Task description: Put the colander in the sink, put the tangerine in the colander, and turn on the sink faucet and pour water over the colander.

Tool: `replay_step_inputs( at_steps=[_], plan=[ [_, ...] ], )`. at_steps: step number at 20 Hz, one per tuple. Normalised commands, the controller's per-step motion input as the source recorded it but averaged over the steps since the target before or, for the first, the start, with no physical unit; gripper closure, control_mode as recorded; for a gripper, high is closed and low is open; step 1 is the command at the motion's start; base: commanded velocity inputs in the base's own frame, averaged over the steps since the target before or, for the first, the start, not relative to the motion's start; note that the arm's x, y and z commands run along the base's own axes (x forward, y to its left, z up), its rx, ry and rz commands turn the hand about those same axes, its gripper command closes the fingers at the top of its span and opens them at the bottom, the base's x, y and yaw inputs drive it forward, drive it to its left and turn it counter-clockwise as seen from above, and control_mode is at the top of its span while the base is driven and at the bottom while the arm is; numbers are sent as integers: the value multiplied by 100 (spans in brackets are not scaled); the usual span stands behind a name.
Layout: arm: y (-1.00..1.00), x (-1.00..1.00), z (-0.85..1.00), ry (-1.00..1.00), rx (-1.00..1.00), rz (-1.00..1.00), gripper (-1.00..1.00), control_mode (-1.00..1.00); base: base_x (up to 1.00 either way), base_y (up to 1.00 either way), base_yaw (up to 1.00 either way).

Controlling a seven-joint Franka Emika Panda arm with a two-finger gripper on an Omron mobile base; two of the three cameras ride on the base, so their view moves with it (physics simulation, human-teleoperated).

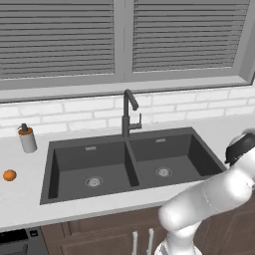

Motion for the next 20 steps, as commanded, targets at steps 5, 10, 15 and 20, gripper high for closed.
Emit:
replay_step_inputs(
  at_steps=[5, 10, 15, 20],
  plan=[
    [-24, 17, -22, 1, 6, 0, -100, -100, 0, 0, 0],
    [-4, -6, -27, 0, 0, -1, -100, -100, 0, 0, 0],
    [0, -25, 0, 2, 0, -6, -100, -100, 0, 0, 0],
    [2, -9, -29, 4, 0, -6, -100, -100, 0, 0, 0]
  ],
)
